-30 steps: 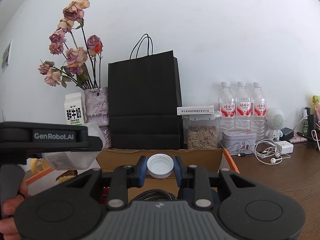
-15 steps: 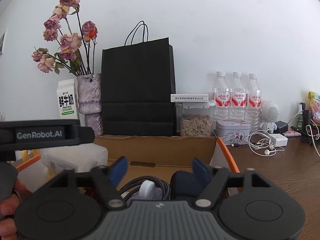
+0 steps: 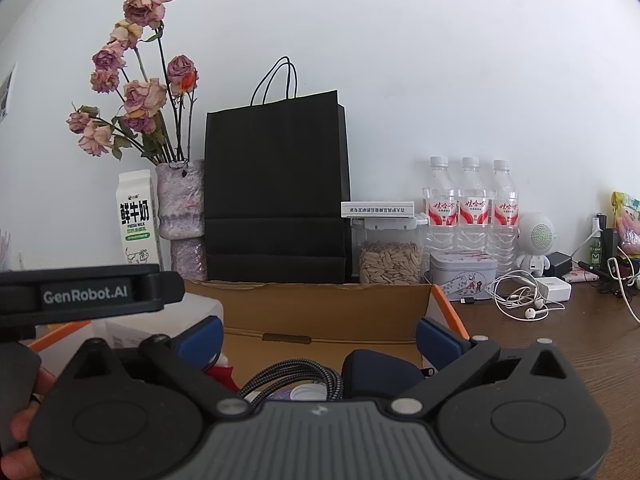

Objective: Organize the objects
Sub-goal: 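Carry the container and cap over the cardboard box and open both tools, then withdraw both tools, moving left over the bagged cup and right over a cap, then grasp the plastic-bagged cup with the left tool while the right tool grasps the white cap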

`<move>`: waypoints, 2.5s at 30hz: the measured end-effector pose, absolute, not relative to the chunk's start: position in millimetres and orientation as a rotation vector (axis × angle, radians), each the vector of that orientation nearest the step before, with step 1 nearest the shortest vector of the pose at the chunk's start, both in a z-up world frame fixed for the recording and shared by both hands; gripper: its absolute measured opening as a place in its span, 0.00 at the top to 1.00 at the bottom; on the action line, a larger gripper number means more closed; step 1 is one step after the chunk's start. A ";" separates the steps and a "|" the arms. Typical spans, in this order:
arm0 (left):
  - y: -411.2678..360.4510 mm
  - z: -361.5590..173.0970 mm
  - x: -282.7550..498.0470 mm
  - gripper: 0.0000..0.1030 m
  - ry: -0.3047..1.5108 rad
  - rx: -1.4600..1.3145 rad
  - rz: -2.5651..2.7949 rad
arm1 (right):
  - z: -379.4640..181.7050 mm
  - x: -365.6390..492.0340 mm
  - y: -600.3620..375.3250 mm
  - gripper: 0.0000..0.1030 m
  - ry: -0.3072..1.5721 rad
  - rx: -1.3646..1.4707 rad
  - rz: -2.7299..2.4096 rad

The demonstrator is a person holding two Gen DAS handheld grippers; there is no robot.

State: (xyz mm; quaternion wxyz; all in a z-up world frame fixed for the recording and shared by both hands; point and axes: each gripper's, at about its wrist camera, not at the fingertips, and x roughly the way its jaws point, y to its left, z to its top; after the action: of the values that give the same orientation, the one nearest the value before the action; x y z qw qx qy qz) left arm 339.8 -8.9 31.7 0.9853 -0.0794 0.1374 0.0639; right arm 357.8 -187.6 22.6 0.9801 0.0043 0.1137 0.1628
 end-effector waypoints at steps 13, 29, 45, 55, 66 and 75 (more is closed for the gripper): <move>-2.4 28.6 323.1 0.00 0.247 -0.137 0.143 | 24.7 348.7 -192.7 0.00 0.219 0.010 0.323; 14.8 31.5 280.1 0.00 0.280 -0.121 0.133 | 28.2 320.3 -212.9 0.00 0.267 -0.049 0.371; 44.7 22.0 247.0 0.00 0.402 -0.106 0.130 | 28.7 300.1 -232.7 0.00 0.409 -0.079 0.422; 54.5 10.4 247.2 0.00 0.498 -0.102 0.121 | 15.6 309.9 -230.6 0.00 0.566 -0.090 0.445; 66.0 0.9 253.4 0.00 0.574 -0.124 0.144 | -3.4 315.8 -218.5 0.09 0.660 -0.135 0.463; 67.6 -2.1 256.8 0.00 0.594 -0.131 0.159 | -13.3 319.7 -214.1 0.21 0.675 -0.139 0.469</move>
State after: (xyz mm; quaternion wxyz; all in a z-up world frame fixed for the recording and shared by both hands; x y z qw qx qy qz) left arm 256.8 67.6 -2.1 0.9510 -0.0647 0.2920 0.0782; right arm 319.7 -214.1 -13.3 0.9144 -0.0674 0.3279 0.2276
